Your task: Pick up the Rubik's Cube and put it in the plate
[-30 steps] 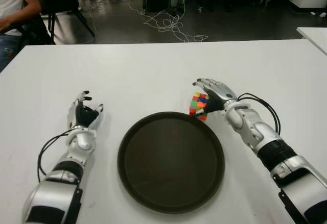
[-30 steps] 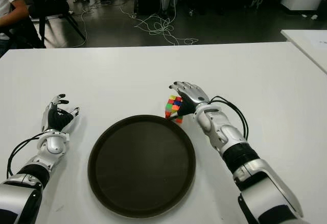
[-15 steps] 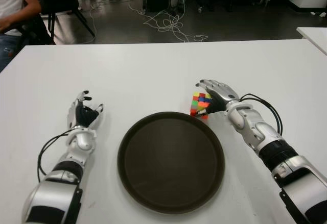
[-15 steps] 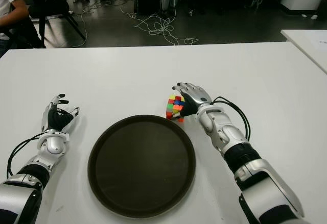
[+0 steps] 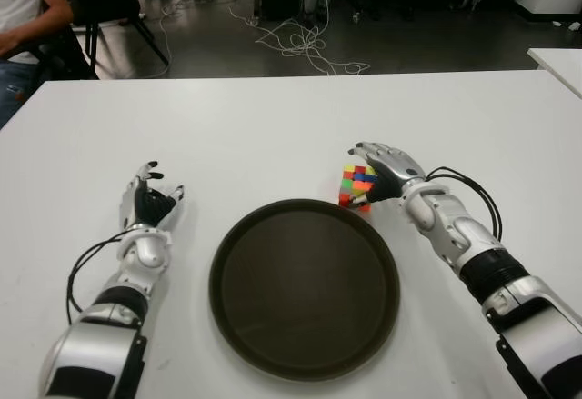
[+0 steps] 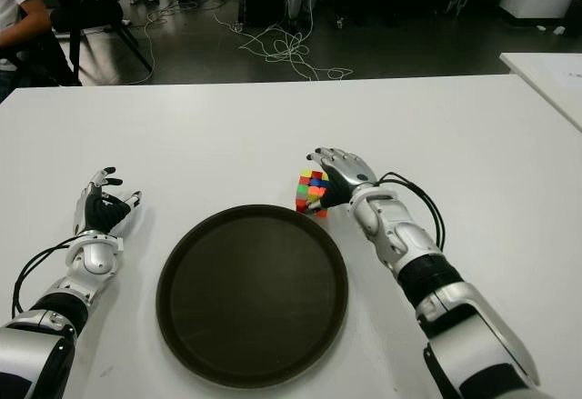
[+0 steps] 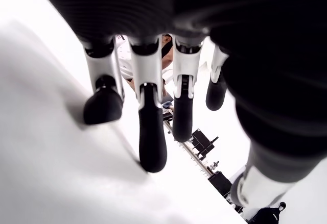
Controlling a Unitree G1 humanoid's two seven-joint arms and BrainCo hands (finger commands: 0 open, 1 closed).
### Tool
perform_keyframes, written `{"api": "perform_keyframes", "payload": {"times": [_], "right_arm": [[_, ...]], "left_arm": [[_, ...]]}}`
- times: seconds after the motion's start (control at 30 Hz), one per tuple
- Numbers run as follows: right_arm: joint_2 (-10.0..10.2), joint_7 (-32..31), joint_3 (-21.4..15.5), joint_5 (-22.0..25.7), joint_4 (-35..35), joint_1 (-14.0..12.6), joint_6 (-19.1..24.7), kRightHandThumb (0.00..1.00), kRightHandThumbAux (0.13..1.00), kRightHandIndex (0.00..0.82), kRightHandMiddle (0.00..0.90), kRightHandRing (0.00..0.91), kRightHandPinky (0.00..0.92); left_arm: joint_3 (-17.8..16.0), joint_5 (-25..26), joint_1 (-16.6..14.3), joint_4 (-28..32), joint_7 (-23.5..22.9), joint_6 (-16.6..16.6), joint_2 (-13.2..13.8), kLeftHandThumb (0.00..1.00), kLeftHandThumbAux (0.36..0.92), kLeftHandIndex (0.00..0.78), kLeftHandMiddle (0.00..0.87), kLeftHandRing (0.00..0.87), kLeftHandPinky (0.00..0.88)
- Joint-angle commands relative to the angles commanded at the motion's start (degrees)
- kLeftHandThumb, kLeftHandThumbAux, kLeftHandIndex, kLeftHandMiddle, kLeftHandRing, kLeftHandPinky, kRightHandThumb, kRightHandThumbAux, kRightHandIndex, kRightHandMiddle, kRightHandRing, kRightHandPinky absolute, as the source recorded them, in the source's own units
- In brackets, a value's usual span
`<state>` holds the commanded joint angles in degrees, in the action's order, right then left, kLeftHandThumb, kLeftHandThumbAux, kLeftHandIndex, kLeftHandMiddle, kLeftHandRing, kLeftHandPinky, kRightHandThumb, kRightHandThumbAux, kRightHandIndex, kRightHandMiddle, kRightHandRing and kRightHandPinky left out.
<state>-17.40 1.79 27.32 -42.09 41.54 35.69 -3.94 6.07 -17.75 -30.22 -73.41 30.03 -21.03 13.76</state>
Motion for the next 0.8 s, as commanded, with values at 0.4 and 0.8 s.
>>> {"api": "perform_keyframes", "payload": {"times": [0.4,0.8], "right_arm": [[0.68,1.68,0.34,-0.06,1.67,0.54,-1.58,0.016,0.683,0.000,0.002,0.012,0.031],[0.94,1.90,0.75,-0.32,2.57,1.16,-2.28,0.000,0.679,0.000,0.000,0.015,0.037]], "left_arm": [[0.14,-0.12,0.07,0.00,0.12,-0.27,0.09,0.232,0.750,0.183,0.313,0.353,0.381],[0.12,-0.08,0.12,0.00,0.24,-0.77,0.01,0.233,0.745,0.173,0.334,0.390,0.406]]}}
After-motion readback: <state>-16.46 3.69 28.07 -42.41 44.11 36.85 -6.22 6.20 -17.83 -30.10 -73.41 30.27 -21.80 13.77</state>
